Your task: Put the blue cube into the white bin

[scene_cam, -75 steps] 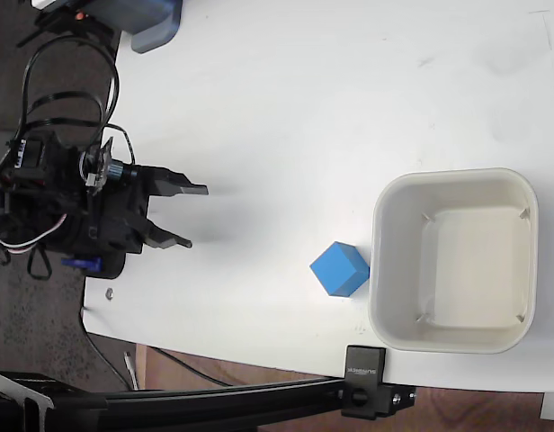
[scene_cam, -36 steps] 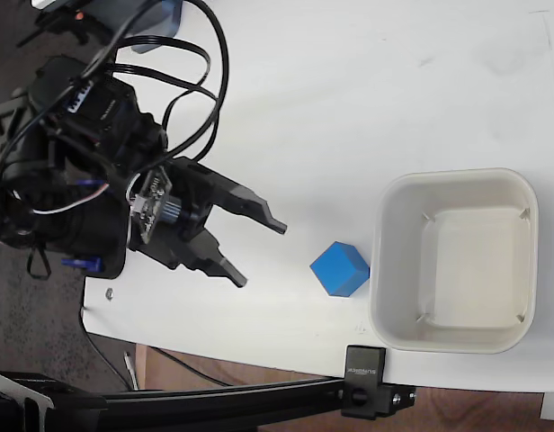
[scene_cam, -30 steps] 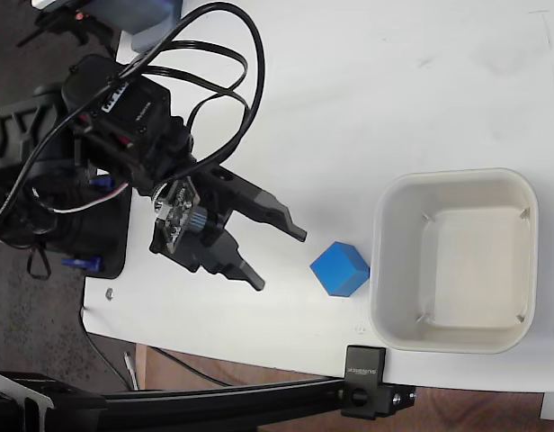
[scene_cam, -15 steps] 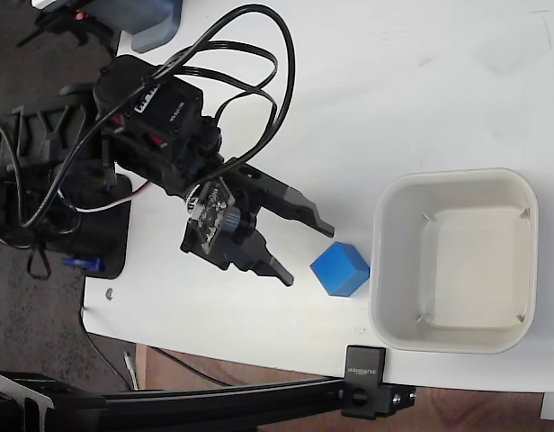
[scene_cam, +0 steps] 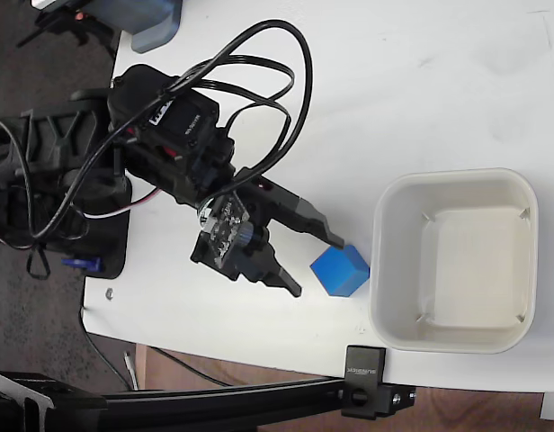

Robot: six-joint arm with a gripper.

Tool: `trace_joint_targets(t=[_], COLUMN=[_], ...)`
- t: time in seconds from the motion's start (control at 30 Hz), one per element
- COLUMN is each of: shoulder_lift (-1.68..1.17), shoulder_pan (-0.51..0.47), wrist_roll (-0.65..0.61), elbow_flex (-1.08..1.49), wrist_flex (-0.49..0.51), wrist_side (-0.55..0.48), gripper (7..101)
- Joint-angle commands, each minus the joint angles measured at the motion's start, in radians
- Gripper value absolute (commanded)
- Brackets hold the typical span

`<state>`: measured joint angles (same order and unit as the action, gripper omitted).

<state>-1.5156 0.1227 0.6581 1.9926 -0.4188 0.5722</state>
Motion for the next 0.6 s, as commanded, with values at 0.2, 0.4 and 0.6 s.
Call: trace_joint_targets(t=[0.2, 0.4, 0.6], shoulder_lift=[-0.003, 0.02, 0.046], shoulder_pan=[-0.012, -0.017, -0.02], wrist_roll=[0.014, 0.026, 0.041], elbow_flex=[-0.054, -0.043, -0.048], wrist_flex=[0.028, 0.063, 0.084], wrist_side=[-0.014, -0.02, -0.028], gripper=[99.2, 98.9, 98.9])
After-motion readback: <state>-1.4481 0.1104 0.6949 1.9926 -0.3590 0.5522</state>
